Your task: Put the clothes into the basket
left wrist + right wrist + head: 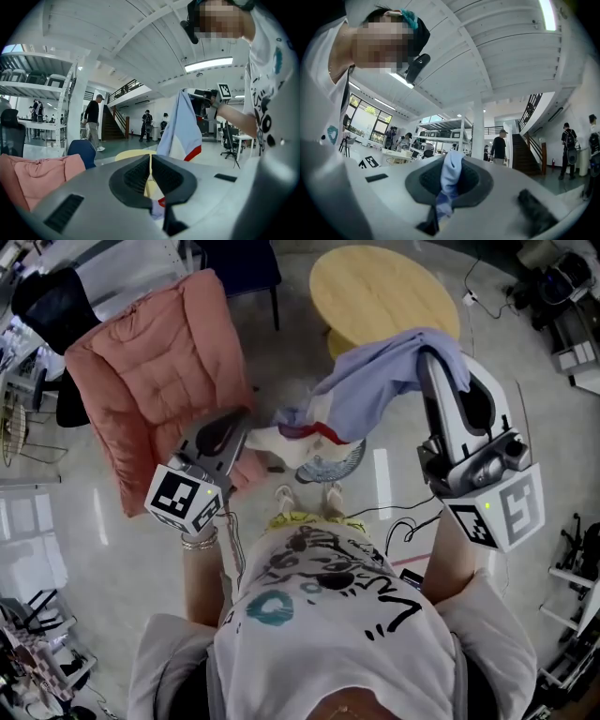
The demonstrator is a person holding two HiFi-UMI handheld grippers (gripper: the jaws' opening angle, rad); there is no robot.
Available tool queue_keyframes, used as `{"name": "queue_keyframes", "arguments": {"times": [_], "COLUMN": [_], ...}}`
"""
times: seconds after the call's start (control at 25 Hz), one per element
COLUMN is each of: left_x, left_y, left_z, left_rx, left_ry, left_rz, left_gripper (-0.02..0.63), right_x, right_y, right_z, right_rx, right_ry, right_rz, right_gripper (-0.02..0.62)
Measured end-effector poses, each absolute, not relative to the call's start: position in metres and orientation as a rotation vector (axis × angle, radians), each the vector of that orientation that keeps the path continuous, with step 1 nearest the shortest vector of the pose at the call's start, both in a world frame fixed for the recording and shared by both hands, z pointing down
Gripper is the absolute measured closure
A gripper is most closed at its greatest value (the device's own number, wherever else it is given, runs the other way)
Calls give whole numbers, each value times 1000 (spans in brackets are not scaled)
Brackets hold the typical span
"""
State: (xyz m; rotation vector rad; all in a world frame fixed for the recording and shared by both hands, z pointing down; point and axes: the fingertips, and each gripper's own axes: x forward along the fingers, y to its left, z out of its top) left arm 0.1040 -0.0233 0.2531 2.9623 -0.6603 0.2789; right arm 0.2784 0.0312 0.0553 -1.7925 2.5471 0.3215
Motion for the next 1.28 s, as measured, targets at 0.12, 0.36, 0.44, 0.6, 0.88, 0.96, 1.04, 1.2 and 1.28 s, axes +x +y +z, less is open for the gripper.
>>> {"name": "queue_keyframes", "arguments": {"times": [0.12,0.36,0.44,0.6,0.88,0.96,1.04,1.2,1.28], "left_x": [114,170,177,185,180,184,190,199,199], "left_y": [-26,-21,-21,-16,-15,-17,-17,-15,-15], "left_z": [254,251,250,253,248,247,245,238,236], "left_rx": [2947,2938,2936,2934,2952,2958,2967,2982,2986], "left_ry": [-708,-734,-734,-713,-699,-695,-688,-667,-670], "left_rz": [270,224,212,224,227,219,206,194,202], "left_gripper": [583,583,583,583,583,583,583,583,583], "right_x": [285,317,322,333,340,340,340,348,355], "right_y": [33,31,31,33,51,51,51,50,51], "right_z": [67,75,76,82,54,53,60,67,58], "right_rx": [-1732,-1633,-1632,-1655,-1728,-1726,-1711,-1725,-1734], "right_ry": [2587,2709,2729,2746,2684,2711,2732,2704,2679], "right_rz": [278,318,331,338,422,453,434,364,374], "right_gripper": [558,558,558,558,561,561,561,562,561]}}
